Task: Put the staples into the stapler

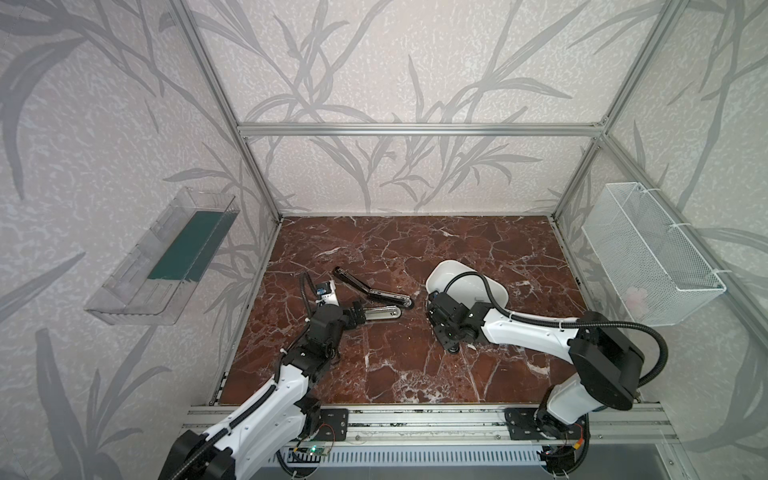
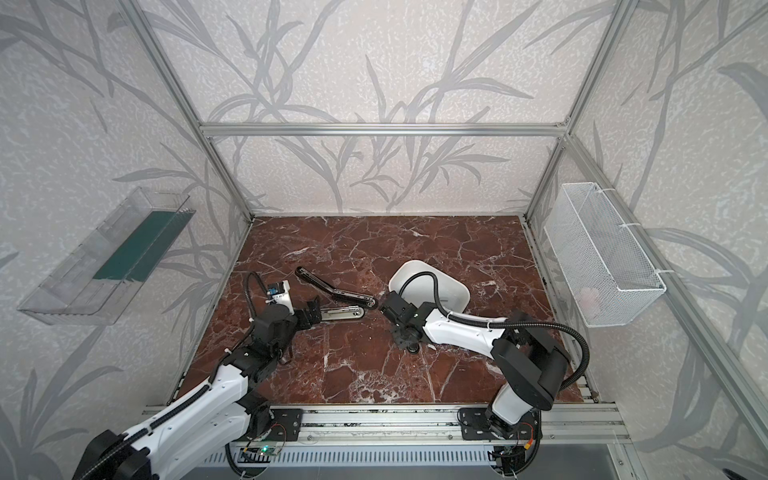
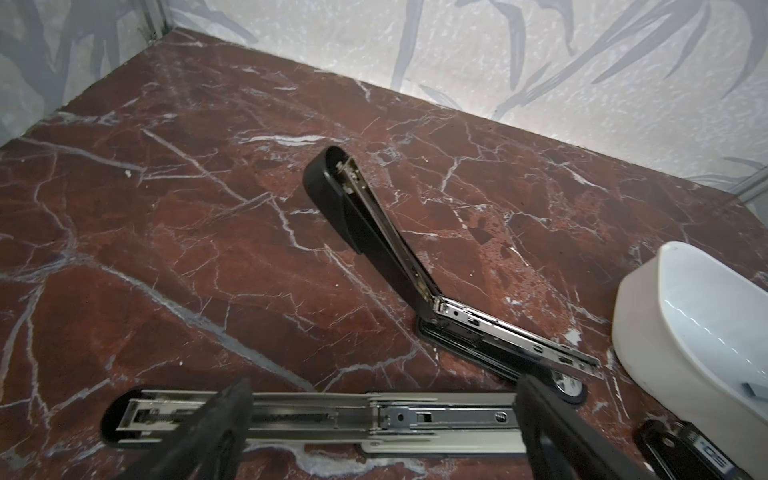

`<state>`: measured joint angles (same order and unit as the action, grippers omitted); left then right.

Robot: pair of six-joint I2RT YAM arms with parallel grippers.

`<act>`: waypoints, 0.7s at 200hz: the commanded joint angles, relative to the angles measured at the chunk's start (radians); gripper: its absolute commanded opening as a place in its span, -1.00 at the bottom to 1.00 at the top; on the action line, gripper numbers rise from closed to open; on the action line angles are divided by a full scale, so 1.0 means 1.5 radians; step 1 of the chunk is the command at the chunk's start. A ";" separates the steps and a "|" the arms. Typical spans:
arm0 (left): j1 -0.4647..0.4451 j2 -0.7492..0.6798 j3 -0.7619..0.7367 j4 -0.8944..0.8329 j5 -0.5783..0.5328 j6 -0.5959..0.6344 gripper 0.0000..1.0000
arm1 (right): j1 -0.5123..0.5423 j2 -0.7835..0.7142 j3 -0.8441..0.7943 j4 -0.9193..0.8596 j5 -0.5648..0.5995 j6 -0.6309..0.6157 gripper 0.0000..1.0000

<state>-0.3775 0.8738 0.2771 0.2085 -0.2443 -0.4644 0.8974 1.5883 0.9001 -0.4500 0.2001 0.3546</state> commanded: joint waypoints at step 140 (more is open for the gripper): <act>0.138 0.366 0.144 0.248 0.205 0.006 0.74 | 0.011 -0.193 -0.159 -0.153 -0.029 0.205 -0.32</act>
<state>-0.1745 1.3727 0.4515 0.5163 0.0528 -0.4767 0.9070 1.3437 0.6888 -0.5766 0.1520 0.6159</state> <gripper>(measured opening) 0.875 0.312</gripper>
